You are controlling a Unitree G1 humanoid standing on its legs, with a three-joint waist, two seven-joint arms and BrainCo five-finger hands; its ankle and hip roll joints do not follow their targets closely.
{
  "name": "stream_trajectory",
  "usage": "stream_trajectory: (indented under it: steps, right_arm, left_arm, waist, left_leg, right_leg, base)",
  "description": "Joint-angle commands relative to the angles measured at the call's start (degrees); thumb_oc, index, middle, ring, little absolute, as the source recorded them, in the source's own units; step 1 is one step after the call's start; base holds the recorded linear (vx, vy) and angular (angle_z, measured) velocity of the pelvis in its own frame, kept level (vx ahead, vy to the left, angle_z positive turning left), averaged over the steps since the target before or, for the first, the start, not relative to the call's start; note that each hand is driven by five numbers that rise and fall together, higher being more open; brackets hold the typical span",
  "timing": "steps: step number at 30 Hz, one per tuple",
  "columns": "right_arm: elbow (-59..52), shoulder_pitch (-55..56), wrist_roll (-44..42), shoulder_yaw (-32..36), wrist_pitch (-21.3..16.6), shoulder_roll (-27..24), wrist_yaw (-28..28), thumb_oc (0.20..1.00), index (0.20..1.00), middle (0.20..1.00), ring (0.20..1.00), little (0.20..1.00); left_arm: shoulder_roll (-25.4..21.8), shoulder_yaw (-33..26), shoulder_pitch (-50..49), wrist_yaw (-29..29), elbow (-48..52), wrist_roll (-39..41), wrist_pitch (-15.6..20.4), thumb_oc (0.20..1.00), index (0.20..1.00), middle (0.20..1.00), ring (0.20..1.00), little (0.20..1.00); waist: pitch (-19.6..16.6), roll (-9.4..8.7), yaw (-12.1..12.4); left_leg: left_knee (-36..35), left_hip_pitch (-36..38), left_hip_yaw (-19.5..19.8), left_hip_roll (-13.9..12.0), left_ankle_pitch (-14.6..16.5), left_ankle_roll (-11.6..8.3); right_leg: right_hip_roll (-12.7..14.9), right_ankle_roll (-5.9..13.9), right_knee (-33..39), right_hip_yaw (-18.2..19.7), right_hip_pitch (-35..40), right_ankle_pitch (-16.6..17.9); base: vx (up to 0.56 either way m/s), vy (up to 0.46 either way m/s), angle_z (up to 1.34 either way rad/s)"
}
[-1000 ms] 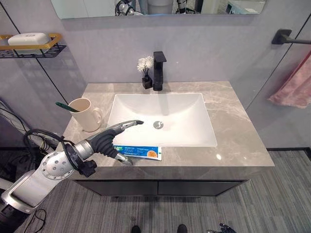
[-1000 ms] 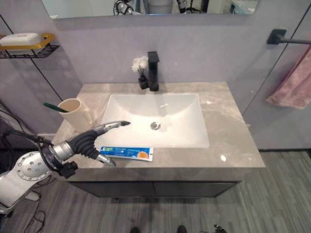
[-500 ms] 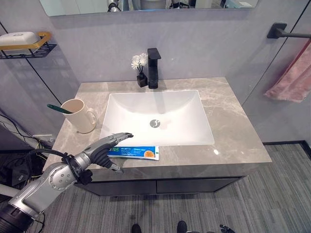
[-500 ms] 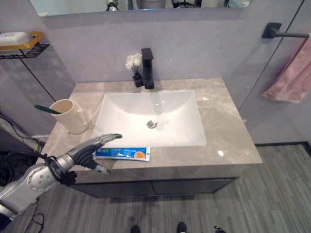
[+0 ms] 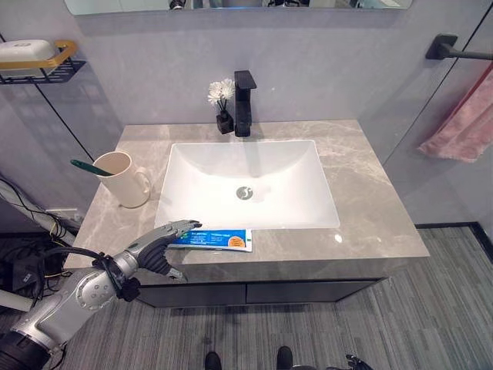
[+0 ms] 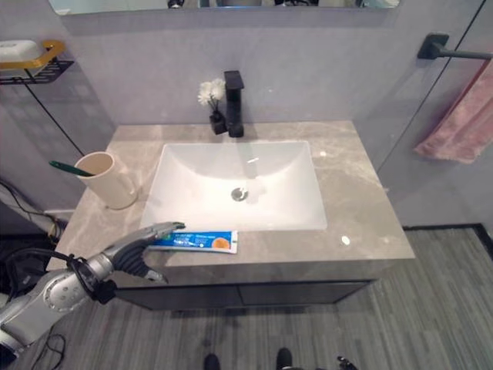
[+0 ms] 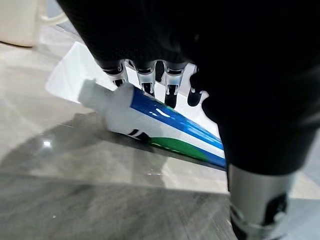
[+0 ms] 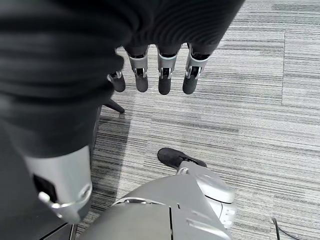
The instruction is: Put brush and paste in cup on sink, flatten towel.
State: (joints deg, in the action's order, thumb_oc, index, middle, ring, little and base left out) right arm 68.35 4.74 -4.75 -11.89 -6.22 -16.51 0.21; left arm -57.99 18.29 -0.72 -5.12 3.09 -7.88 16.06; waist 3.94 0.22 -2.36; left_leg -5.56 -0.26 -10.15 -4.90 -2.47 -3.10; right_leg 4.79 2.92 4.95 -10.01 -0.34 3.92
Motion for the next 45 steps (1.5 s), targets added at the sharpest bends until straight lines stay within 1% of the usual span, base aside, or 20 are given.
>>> stream_trajectory:
  steps: [1,13,17,22,27,34,36,37,38,39,40,41,42,43,44,45]
  right_arm:
    - [0.56,-3.32,0.45,-1.55,-1.22,-1.24,-0.41,1.000,1.000,1.000,1.000,1.000]
    - [-0.56,-3.53,0.59,-2.34,-1.27,-1.36,-0.82,1.000,1.000,1.000,1.000,1.000]
    - [-0.59,-3.01,0.76,-2.15,-1.43,-1.25,-0.82,1.000,1.000,1.000,1.000,1.000]
    - [-0.81,-2.96,0.85,-2.25,-1.15,-1.41,-0.70,1.000,1.000,1.000,1.000,1.000]
    - [-1.94,-3.03,1.03,-2.36,-1.01,-1.68,-0.66,1.000,1.000,1.000,1.000,1.000]
    - [-2.72,-3.21,0.85,-2.60,-0.95,-1.74,-0.62,1.000,1.000,1.000,1.000,1.000]
    - [-2.64,-3.33,0.76,-2.61,-1.01,-1.74,-0.61,1.000,1.000,1.000,1.000,1.000]
    - [-2.44,-3.66,0.53,-2.67,-1.17,-1.58,-0.64,1.000,1.000,1.000,1.000,1.000]
    - [-2.74,-3.76,0.48,-2.73,-1.10,-1.60,-0.66,1.000,1.000,1.000,1.000,1.000]
    - [-3.08,-3.88,0.47,-2.88,-1.29,-1.54,-0.71,1.000,1.000,1.000,1.000,1.000]
    - [-3.25,-3.92,0.41,-2.87,-1.32,-1.54,-0.76,1.000,1.000,1.000,1.000,1.000]
    - [-3.34,-3.95,0.28,-2.95,-1.44,-1.43,-0.72,1.000,1.000,1.000,1.000,1.000]
    - [-3.34,-4.00,0.26,-2.97,-1.49,-1.39,-0.77,1.000,1.000,1.000,1.000,1.000]
    - [-3.17,-3.99,0.20,-3.03,-1.63,-1.32,-0.74,1.000,1.000,1.000,1.000,1.000]
    - [-3.38,-3.91,0.23,-3.04,-1.61,-1.35,-0.76,1.000,1.000,1.000,1.000,1.000]
    - [-3.53,-3.81,0.30,-3.13,-1.62,-1.37,-0.73,1.000,1.000,1.000,1.000,1.000]
  left_arm:
    - [0.23,-5.01,2.31,2.24,1.60,-1.05,1.70,1.000,1.000,1.000,1.000,1.000]
    - [1.45,-4.62,3.18,2.60,0.37,-0.22,1.45,1.000,1.000,1.000,1.000,1.000]
    - [2.52,-4.97,3.22,2.96,-0.07,0.08,1.28,1.000,1.000,1.000,1.000,1.000]
    - [3.60,-4.94,3.82,2.29,-1.05,2.36,-0.03,1.000,1.000,1.000,1.000,1.000]
    - [3.65,-4.55,5.00,2.62,-1.85,0.13,0.07,1.000,1.000,1.000,1.000,1.000]
    - [3.90,-4.00,6.02,2.93,-2.54,-1.06,0.14,1.000,1.000,1.000,1.000,1.000]
    - [3.92,-3.82,6.18,2.96,-2.62,-1.29,0.11,0.887,0.887,0.887,0.887,0.887]
    - [4.34,-3.63,6.40,3.25,-2.67,-2.11,0.12,0.765,0.765,0.765,0.765,0.765]
    - [4.51,-3.72,6.27,3.32,-2.74,-2.30,0.03,0.536,0.536,0.536,0.536,0.536]
    - [4.92,-3.54,6.51,3.68,-3.07,-2.88,0.12,0.410,0.410,0.410,0.410,0.410]
    - [5.02,-3.53,6.49,3.72,-2.93,-3.34,0.08,0.316,0.316,0.316,0.316,0.316]
    - [5.08,-3.56,6.50,3.84,-2.85,-3.77,0.11,0.269,0.269,0.269,0.269,0.269]
    - [5.27,-3.52,6.47,3.92,-2.89,-4.09,0.09,0.260,0.260,0.260,0.260,0.260]
    - [5.36,-3.30,6.48,4.06,-3.12,-4.69,0.24,0.222,0.222,0.222,0.222,0.222]
    - [5.55,-3.15,6.31,4.03,-3.20,-4.91,0.28,0.200,0.200,0.200,0.200,0.200]
    - [5.68,-3.15,6.15,4.14,-3.25,-5.21,0.30,0.200,0.200,0.200,0.200,0.200]
  waist:
    - [1.98,0.22,-0.31]
    - [2.22,-0.05,-0.51]
    - [2.25,-0.11,-0.70]
    - [2.46,-0.02,-0.86]
    - [2.89,-0.06,-1.17]
    - [3.38,-0.45,-1.21]
    - [3.49,-0.51,-1.19]
    - [3.64,-0.62,-1.14]
    - [3.73,-0.68,-1.14]
    - [3.94,-0.86,-1.12]
    - [4.04,-0.95,-1.10]
    - [4.06,-1.04,-1.07]
    - [4.06,-1.09,-1.07]
    - [4.02,-1.17,-1.07]
    - [3.98,-1.27,-1.06]
    - [3.97,-1.35,-1.07]
  left_leg:
    - [0.56,-0.40,-1.39,-1.92,2.08,2.36]
    - [0.56,-1.08,-1.32,-2.11,1.87,2.18]
    - [0.56,-1.05,-1.36,-2.04,1.93,2.21]
    - [0.56,-1.29,-1.49,-2.03,1.90,2.25]
    - [0.56,-1.62,-1.70,-2.08,2.01,2.28]
    - [0.56,-2.21,-1.68,-2.23,2.03,2.29]
    - [0.56,-2.35,-1.64,-2.27,2.00,2.29]
    - [0.56,-2.52,-1.55,-2.28,2.01,2.32]
    - [0.56,-2.51,-1.61,-2.33,1.99,2.33]
    - [0.56,-2.56,-1.68,-2.44,1.97,2.31]
    - [0.56,-2.57,-1.71,-2.47,2.02,2.27]
    - [0.56,-2.60,-1.71,-2.53,2.01,2.26]
    - [0.56,-2.62,-1.71,-2.55,2.03,2.27]
    - [0.56,-2.59,-1.75,-2.61,2.02,2.26]
    - [0.56,-2.55,-1.80,-2.62,2.04,2.25]
    - [0.56,-2.51,-1.83,-2.64,2.05,2.23]
  right_leg:
    - [3.89,-0.13,0.05,2.14,-0.57,2.54]
    - [3.86,-0.14,0.05,2.13,-1.08,2.57]
    - [3.84,-0.22,0.05,2.23,-1.13,2.55]
    - [3.75,-0.29,0.05,2.49,-1.52,2.65]
    - [3.67,-0.39,0.05,2.75,-2.07,2.84]
    - [3.58,-0.53,0.05,2.98,-2.54,2.90]
    - [3.55,-0.52,0.05,2.93,-2.63,2.89]
    - [3.48,-0.56,0.05,2.98,-2.77,2.93]
    - [3.43,-0.58,0.05,3.03,-2.82,2.94]
    - [3.38,-0.61,0.05,3.03,-2.89,2.93]
    - [3.35,-0.62,0.05,2.99,-2.91,2.89]
    - [3.31,-0.65,0.05,2.98,-2.96,2.84]
    - [3.27,-0.66,0.05,2.99,-3.01,2.83]
    - [3.24,-0.63,0.05,2.99,-3.03,2.87]
    - [3.19,-0.60,0.05,3.08,-3.05,2.85]
    - [3.15,-0.62,0.05,3.10,-3.04,2.84]
  base:
    - [0.00,0.000,0.00]
    - [0.00,0.000,0.00]
    - [0.00,0.000,0.00]
    - [0.00,0.000,0.00]
    - [0.00,0.000,0.00]
    - [0.00,0.000,0.00]
    - [0.00,0.000,0.00]
    - [0.00,0.000,0.00]
    - [0.00,0.000,0.00]
    - [0.00,0.000,0.00]
    - [0.00,0.000,0.00]
    - [0.00,0.000,0.00]
    - [0.00,0.000,0.00]
    - [0.00,0.000,0.00]
    - [0.00,0.000,0.00]
    - [0.00,0.000,0.00]
